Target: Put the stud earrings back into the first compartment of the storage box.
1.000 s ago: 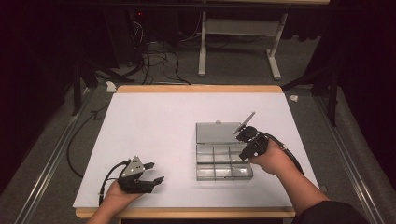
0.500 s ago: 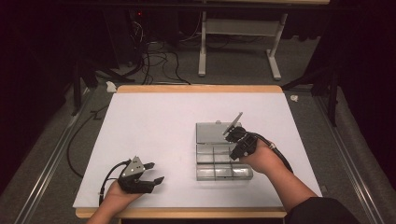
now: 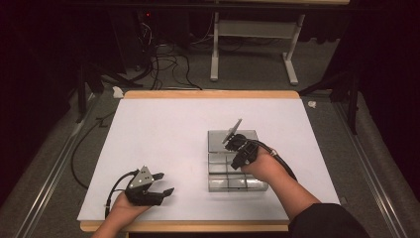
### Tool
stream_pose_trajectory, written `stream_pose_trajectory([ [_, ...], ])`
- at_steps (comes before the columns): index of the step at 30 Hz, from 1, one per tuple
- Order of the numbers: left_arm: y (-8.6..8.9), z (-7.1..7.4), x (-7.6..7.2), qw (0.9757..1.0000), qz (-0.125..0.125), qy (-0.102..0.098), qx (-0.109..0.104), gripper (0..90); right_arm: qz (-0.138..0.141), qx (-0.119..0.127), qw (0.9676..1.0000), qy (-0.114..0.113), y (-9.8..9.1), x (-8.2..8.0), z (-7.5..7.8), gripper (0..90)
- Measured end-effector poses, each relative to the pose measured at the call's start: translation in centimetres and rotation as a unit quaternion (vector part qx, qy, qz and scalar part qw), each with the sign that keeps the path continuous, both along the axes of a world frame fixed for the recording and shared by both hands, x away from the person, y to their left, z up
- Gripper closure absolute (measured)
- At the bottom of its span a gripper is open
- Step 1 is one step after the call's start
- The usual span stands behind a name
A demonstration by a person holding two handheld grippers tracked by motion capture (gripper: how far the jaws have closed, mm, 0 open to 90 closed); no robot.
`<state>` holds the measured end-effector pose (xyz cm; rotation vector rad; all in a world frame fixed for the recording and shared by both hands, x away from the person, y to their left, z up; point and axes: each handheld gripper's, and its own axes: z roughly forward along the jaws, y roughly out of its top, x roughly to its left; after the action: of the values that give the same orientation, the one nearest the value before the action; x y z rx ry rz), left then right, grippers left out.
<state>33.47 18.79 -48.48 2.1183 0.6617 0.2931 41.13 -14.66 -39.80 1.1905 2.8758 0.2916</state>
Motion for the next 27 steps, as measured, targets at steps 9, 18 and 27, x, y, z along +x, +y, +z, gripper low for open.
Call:
stream_pose_trajectory([
  [9,0.0,0.0,0.0,1.0,-0.001,0.002,0.001,32.5,0.019,0.005,0.9998,0.002,2.2,0.5,-0.4,85.9],
  [18,0.0,0.0,0.0,1.0,0.0,0.001,0.002,32.6,0.025,0.007,0.9996,0.011,3.5,1.1,-0.9,85.9],
  [27,0.0,0.0,0.1,1.0,-0.001,0.004,-0.002,32.5,0.037,0.005,0.9992,0.012,4.8,1.8,-2.4,85.8],
])
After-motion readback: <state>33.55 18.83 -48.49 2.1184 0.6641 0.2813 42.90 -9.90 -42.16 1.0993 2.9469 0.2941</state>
